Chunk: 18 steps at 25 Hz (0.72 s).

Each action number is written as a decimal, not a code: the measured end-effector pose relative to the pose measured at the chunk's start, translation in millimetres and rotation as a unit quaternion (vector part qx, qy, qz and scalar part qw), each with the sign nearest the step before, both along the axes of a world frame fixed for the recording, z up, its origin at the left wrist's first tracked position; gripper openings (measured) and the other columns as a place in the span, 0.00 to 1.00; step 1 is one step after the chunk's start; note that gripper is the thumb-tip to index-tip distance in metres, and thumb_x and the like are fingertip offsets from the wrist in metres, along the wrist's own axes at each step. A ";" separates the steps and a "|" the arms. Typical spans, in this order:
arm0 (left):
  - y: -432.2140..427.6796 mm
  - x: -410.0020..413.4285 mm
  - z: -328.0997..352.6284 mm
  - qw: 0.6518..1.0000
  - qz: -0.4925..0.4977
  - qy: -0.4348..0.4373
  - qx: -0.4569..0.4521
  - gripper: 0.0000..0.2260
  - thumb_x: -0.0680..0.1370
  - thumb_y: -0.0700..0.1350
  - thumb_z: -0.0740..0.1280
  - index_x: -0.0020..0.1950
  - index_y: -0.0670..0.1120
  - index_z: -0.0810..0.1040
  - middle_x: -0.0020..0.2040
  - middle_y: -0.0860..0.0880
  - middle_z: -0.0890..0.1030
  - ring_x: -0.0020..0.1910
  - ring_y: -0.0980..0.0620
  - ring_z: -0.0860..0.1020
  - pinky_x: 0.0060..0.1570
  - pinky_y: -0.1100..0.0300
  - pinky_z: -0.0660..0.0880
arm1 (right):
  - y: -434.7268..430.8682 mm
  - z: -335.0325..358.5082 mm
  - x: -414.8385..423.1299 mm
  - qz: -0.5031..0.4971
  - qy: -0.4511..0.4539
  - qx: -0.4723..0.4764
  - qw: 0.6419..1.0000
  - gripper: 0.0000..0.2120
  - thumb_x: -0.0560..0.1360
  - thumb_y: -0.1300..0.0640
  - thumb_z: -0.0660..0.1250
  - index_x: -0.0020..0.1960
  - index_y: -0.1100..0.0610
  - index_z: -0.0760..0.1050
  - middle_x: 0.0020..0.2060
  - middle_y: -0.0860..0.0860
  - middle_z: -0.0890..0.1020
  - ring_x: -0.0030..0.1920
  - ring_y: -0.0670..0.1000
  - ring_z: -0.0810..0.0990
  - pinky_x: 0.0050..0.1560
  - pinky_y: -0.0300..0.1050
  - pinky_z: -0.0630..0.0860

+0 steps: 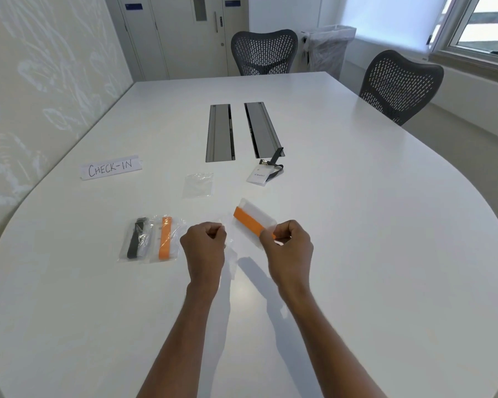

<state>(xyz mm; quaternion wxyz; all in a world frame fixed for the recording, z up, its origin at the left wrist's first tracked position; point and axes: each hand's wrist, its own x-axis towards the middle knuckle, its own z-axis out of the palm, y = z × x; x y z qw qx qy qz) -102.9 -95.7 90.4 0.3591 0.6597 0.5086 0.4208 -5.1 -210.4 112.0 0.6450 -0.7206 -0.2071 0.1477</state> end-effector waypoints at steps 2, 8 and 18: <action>-1.2 1.9 5.7 1.000 0.006 -0.019 0.001 0.04 0.79 0.36 0.72 0.47 0.41 0.87 0.35 0.56 0.83 0.29 0.58 0.83 0.33 0.72 0.75 | 1.3 -1.0 -10.2 -0.003 -0.003 0.005 1.000 0.06 0.74 0.62 0.73 0.42 0.59 0.76 0.39 0.50 0.83 0.41 0.43 0.81 0.38 0.32 0.75; -4.6 0.9 13.2 0.996 -0.007 -0.031 0.079 0.04 0.79 0.38 0.72 0.48 0.43 0.88 0.36 0.55 0.84 0.37 0.54 0.85 0.42 0.64 0.80 | 0.6 1.4 -24.5 0.046 -0.020 -0.023 0.998 0.07 0.73 0.62 0.74 0.41 0.60 0.75 0.36 0.52 0.82 0.36 0.49 0.78 0.35 0.37 0.74; -15.4 -9.6 -2.9 0.971 -0.117 0.032 0.207 0.08 0.79 0.34 0.72 0.56 0.41 0.87 0.47 0.47 0.84 0.44 0.55 0.80 0.48 0.66 0.77 | -0.5 -2.0 -26.7 -0.011 0.007 -0.022 1.000 0.10 0.74 0.58 0.76 0.41 0.59 0.75 0.33 0.53 0.80 0.31 0.46 0.72 0.33 0.38 0.72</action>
